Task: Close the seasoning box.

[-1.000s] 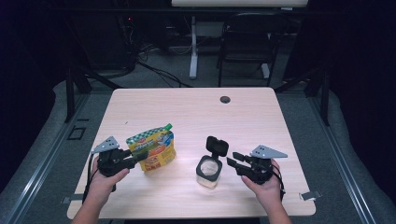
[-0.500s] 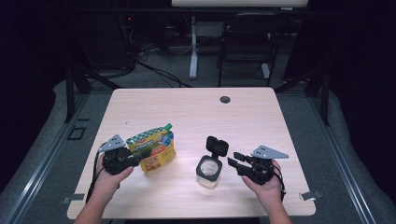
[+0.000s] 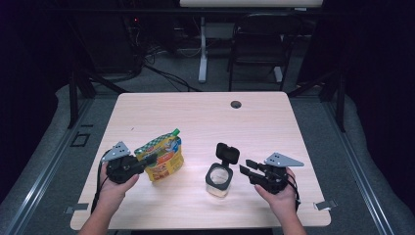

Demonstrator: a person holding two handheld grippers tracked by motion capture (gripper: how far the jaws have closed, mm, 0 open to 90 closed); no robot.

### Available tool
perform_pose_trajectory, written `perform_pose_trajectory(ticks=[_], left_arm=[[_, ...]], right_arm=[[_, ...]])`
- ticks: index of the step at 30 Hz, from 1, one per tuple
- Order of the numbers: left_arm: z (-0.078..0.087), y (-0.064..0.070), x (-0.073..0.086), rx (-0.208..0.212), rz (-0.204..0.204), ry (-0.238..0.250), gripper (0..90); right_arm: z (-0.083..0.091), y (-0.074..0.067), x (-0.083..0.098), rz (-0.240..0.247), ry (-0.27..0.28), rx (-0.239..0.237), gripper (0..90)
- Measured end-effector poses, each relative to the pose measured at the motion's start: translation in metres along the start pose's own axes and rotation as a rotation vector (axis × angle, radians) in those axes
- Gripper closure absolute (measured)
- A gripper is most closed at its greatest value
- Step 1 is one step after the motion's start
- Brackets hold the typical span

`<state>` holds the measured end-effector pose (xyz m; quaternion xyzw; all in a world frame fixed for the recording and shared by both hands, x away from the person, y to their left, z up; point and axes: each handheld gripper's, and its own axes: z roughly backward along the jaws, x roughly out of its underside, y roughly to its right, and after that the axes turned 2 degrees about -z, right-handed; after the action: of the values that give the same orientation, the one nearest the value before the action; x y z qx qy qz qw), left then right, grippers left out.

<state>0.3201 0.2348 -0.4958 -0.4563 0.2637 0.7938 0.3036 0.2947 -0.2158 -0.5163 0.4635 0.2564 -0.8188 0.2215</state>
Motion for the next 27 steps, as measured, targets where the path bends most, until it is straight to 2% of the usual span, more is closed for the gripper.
perform_pose_trajectory(ticks=[7,16,21,27], left_arm=[[0.0,0.007,-0.001,-0.008,-0.011,-0.005,87.4],[0.004,0.012,0.001,-0.007,0.023,-0.001,89.3],[0.015,0.015,0.004,0.005,-0.002,-0.022,89.4],[0.029,0.012,0.01,0.035,0.009,-0.029,89.1]], right_arm=[[-0.001,0.0,0.0,-0.001,0.008,-0.003,62.3],[-0.001,0.003,-0.001,-0.008,0.011,-0.01,62.3],[-0.002,0.003,-0.001,-0.011,0.011,-0.009,62.3],[-0.003,0.002,-0.001,-0.011,0.014,-0.008,62.3]])
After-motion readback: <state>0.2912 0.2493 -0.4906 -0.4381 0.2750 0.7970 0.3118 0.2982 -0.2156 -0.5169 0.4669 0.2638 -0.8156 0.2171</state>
